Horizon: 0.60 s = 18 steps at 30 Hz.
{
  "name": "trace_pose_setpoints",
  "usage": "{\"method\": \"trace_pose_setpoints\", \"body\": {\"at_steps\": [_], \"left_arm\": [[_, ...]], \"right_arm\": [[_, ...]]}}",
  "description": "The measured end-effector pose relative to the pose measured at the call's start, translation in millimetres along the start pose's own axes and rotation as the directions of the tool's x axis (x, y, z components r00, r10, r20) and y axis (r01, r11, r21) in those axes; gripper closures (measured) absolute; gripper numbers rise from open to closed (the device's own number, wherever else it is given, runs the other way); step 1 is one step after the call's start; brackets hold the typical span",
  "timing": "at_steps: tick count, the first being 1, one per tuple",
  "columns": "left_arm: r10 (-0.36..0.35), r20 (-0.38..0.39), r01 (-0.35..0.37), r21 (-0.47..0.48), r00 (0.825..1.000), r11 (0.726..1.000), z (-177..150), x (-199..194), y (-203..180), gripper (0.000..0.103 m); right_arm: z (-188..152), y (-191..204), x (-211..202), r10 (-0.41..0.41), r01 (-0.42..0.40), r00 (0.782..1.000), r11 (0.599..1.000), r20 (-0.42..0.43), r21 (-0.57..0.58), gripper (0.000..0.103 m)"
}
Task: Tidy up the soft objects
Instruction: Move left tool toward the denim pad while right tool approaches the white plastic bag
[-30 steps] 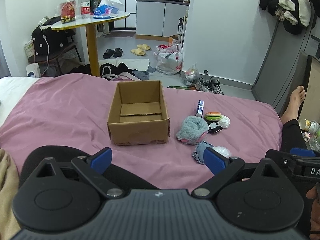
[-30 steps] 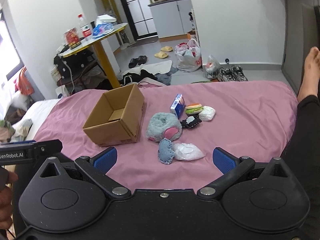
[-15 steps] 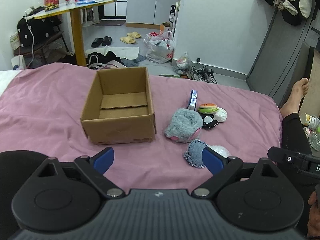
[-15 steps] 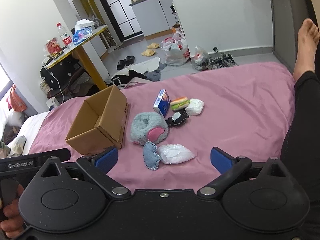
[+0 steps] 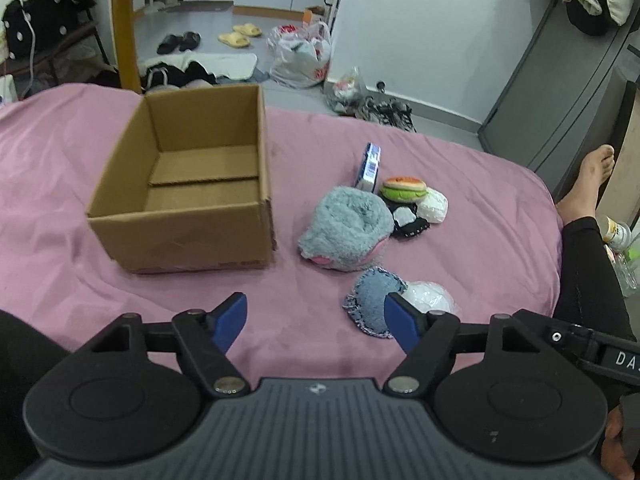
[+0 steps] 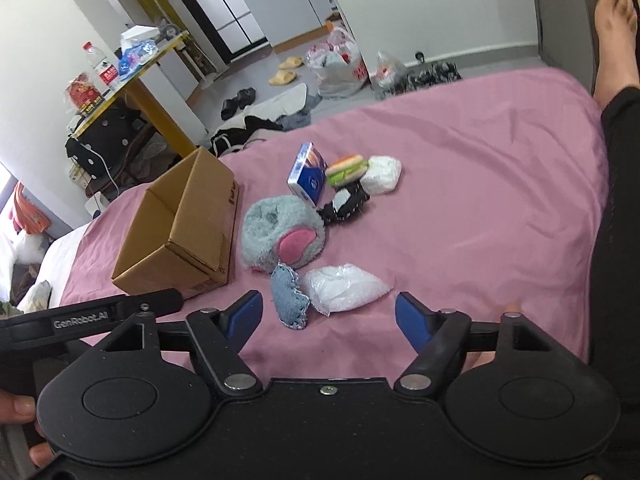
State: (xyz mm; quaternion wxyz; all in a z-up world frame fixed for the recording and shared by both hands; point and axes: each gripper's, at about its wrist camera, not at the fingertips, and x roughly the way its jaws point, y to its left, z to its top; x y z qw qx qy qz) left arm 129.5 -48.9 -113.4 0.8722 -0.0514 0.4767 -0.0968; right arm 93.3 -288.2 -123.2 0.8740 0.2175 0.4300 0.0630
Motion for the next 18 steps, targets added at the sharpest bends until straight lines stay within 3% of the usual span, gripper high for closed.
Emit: {"method": "trace_pose_setpoints", "body": {"at_steps": [7,18], "left_arm": [[-0.039,-0.062,0.039,-0.007,0.997,0.999,2,33,-6,0.039],[-0.102,-0.134,0.095,-0.055,0.986,0.994,5,77,-12,0.04]], "right_arm": [[0,-9,24,-0.007,0.01,0.999,0.998,-0.051,0.066,0.043],[13,-5,54,-0.014,0.02,0.996,0.997,-0.088,0.069,0.046]]}}
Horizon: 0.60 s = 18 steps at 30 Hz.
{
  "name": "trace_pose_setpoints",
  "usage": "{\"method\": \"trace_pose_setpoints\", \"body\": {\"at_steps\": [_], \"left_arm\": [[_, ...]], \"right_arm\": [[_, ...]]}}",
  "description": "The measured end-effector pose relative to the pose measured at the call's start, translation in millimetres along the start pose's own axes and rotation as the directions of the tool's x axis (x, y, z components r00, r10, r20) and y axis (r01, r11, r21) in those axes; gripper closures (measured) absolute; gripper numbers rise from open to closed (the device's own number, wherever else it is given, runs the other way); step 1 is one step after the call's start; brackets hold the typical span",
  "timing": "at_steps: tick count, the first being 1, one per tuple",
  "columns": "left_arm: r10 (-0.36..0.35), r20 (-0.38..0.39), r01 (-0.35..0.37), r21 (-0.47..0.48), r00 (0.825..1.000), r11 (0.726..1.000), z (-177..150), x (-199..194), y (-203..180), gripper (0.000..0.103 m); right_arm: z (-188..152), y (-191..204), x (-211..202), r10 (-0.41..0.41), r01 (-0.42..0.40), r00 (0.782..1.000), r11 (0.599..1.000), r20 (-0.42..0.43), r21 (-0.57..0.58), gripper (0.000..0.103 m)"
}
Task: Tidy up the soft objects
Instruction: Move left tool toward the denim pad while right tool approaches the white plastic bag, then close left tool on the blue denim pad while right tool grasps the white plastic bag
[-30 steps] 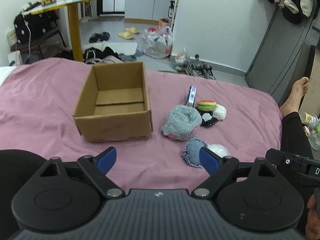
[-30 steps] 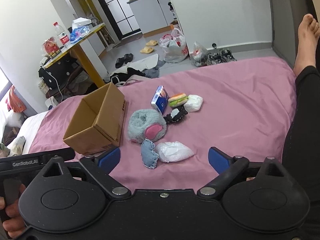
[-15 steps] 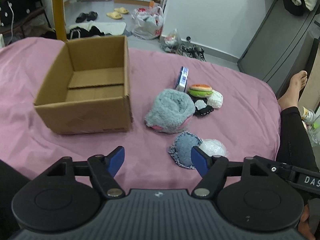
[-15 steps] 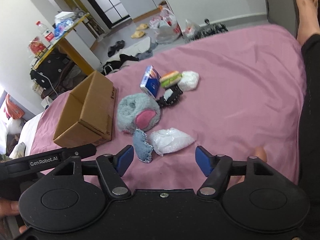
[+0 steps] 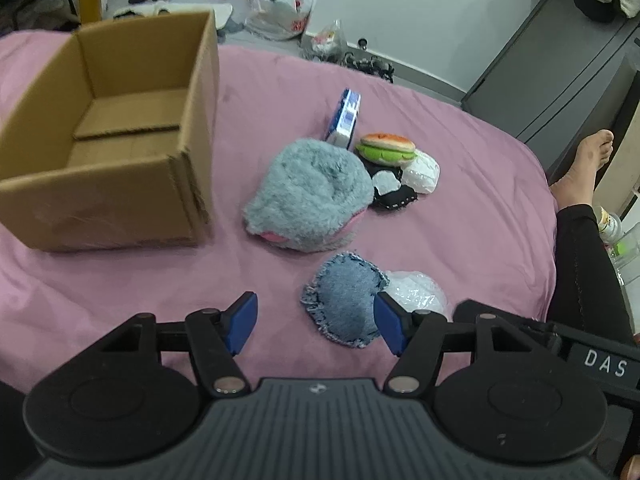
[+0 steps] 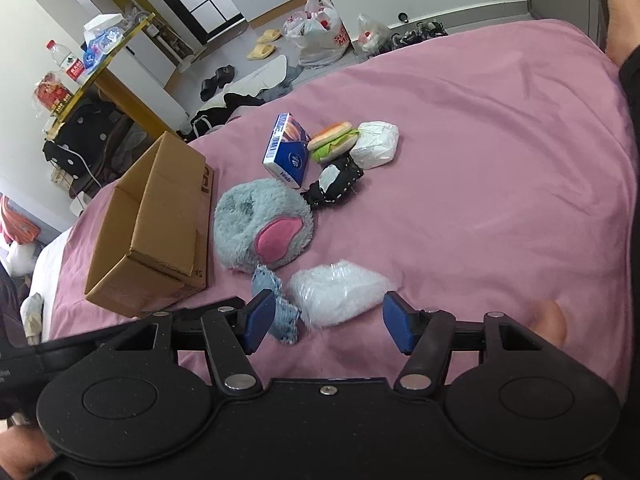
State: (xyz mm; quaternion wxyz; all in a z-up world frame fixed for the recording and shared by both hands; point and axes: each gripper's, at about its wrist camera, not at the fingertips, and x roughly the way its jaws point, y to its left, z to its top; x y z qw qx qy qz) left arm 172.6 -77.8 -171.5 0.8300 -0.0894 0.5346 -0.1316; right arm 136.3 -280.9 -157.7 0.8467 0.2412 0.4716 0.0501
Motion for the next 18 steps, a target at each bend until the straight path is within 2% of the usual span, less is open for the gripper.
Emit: {"method": "trace_pose_setpoints", "body": {"at_steps": [3,7,13,15,17,18], "left_arm": [[-0.019,-0.035,0.018,-0.041,0.999,0.999,0,13,1,0.04],[-0.005,-0.058,0.002,-0.046,0.998,0.999,-1,28,-4,0.04],[0.003,-0.095,-0.011,-0.085,0.996,0.996,-4,47,-7,0.044],[0.01,-0.092,-0.017,-0.085,0.996,0.996,-5,50,-9,0.05],[0.006,-0.094,-0.014,-0.086,0.996,0.996,-4,51,-11,0.068],[-0.005,-0.099,-0.005,-0.092,0.995,0.996,-5,51,-12,0.071]], "right_arm": [[3,-2,8,-0.015,0.016,1.0,1.0,-0.018,0.014,0.054],[1,-7,17,-0.01,0.012,0.999,0.999,-0.047,0.048,0.06],[-3,-13,27,0.011,-0.005,0.997,0.997,-0.08,0.074,0.077],[-6,-13,29,0.021,-0.015,0.996,0.997,-0.09,0.074,0.083],[-7,-11,28,0.023,-0.017,0.996,0.998,-0.083,0.065,0.085],[-7,-10,27,0.023,-0.018,0.997,0.998,-0.074,0.062,0.086]]}}
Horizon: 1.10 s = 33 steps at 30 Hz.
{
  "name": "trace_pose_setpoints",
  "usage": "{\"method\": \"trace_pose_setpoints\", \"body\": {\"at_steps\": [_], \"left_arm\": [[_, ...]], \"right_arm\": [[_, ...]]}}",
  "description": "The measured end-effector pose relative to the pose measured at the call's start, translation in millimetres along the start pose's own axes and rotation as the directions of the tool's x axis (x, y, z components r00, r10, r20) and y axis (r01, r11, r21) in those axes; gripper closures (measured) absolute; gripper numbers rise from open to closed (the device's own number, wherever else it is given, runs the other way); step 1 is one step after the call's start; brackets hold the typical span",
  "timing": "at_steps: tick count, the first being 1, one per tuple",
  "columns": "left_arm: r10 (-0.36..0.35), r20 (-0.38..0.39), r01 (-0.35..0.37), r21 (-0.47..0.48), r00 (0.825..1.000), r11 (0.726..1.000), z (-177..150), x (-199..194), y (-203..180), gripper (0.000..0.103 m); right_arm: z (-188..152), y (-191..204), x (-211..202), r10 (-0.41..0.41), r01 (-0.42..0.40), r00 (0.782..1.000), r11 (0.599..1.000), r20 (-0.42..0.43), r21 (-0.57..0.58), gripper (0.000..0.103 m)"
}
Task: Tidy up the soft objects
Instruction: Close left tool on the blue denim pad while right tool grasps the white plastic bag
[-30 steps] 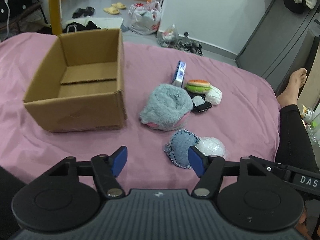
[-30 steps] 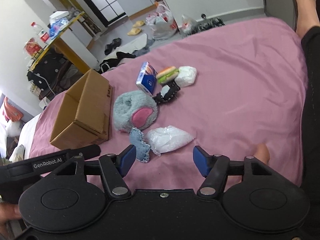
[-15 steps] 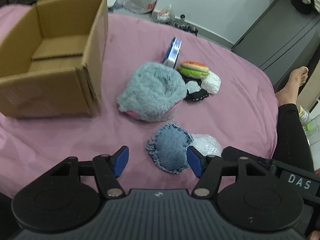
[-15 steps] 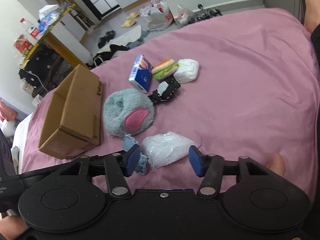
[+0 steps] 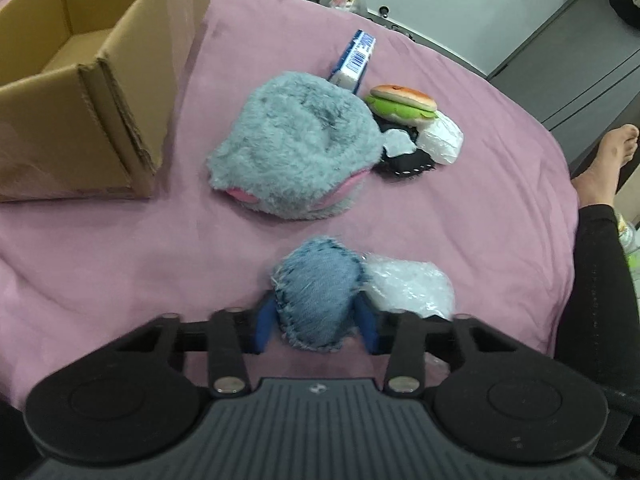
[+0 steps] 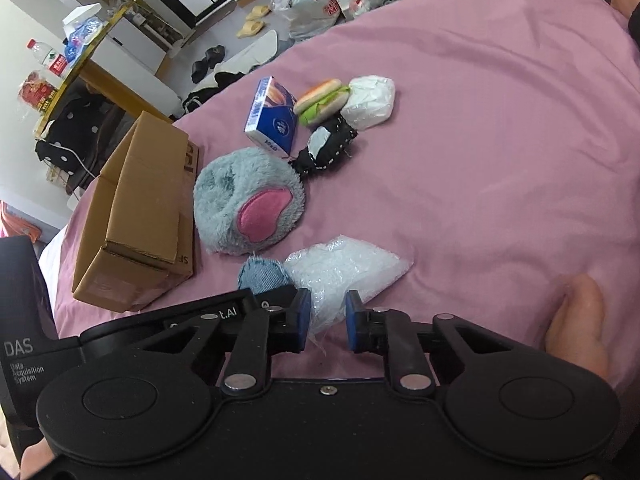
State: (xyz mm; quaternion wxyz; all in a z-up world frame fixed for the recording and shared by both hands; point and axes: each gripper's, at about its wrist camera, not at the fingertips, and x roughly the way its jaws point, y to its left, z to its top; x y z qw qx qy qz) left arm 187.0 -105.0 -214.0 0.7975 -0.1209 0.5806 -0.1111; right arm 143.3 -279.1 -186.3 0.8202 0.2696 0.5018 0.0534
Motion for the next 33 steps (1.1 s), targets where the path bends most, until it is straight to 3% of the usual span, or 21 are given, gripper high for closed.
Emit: {"method": "trace_pose_setpoints", "body": {"at_steps": [6,21,33], "left_arm": [[-0.007,0.039,0.007,0.005,0.999,1.0,1,-14,-3,0.077],[0.006,0.162,-0.009,0.015,0.987,1.0,-2,-70,1,0.077],[0.018,0.258,-0.021,0.01,0.966,1.0,-1,-114,8,0.077]], "right_arm": [[-2,1,-9,0.006,-0.006,0.999,1.0,0.04,0.001,0.088],[-4,29,-41,0.01,-0.005,0.986,1.0,0.168,-0.03,0.088],[-5,59,-55,0.043,-0.019,0.97,0.995,0.238,-0.099,0.088]]}}
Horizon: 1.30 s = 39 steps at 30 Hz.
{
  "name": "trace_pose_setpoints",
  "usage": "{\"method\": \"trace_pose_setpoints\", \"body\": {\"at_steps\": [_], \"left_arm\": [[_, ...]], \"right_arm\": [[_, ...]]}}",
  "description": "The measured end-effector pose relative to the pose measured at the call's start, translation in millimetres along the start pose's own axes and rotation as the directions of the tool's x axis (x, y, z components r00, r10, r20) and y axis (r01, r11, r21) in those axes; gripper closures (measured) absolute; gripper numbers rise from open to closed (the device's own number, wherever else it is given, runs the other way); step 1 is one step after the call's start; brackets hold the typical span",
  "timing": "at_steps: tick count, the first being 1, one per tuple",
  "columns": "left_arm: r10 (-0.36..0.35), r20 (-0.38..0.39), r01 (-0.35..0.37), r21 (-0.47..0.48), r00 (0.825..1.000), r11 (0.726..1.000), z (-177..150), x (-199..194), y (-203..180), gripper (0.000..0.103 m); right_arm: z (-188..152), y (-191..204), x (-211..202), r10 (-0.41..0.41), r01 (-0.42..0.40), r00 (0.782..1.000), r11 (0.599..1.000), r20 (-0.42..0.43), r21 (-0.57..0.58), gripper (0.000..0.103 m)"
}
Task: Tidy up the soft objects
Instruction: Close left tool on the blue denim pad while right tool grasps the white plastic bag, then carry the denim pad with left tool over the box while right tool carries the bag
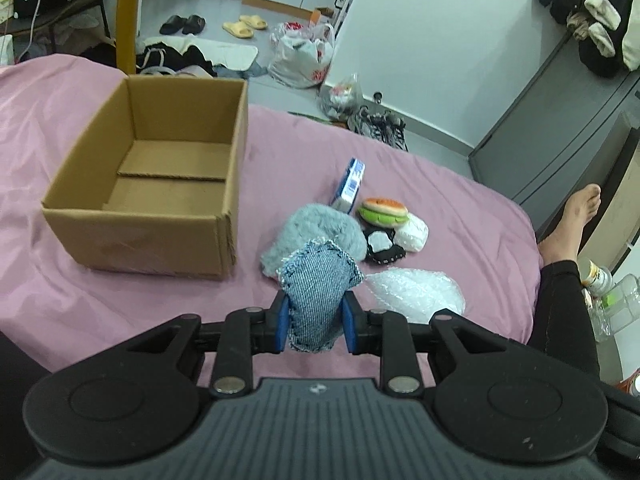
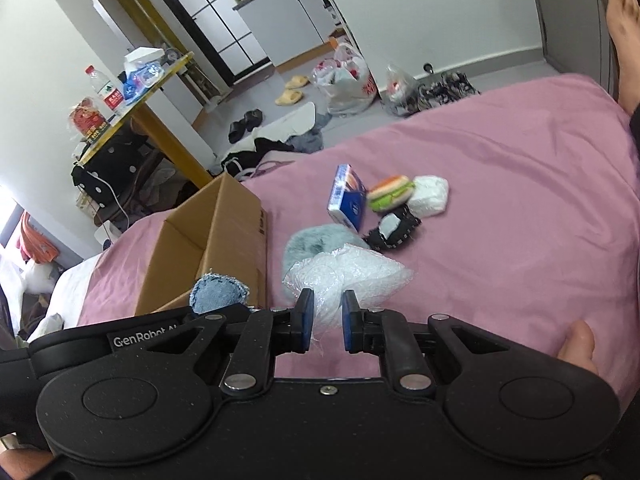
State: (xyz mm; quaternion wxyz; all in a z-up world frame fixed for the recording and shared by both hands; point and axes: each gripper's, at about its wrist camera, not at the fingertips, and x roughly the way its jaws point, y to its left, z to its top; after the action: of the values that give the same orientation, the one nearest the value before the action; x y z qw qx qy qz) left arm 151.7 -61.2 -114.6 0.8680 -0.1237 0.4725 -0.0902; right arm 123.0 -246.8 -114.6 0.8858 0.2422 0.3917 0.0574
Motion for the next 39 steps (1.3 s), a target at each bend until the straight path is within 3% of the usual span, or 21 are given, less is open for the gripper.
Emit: {"method": "trace_pose_setpoints", "body": {"at_steps": [24,39], "left_arm": [[0.056,0.139,-0.056,-0.004,0.989,0.998,50,-46,47,0.077],[0.081,0.154,-0.078,-0.029,0.985,0.997,84,-30,79,0.077]], "right_arm": [[22,78,13,0.103,-0.094,0.992,0.988,0.069,-0.123,0.088],[42,106,39,0.149,-0.137,0.986,0.98,0.078,-0.142,0.088]]}}
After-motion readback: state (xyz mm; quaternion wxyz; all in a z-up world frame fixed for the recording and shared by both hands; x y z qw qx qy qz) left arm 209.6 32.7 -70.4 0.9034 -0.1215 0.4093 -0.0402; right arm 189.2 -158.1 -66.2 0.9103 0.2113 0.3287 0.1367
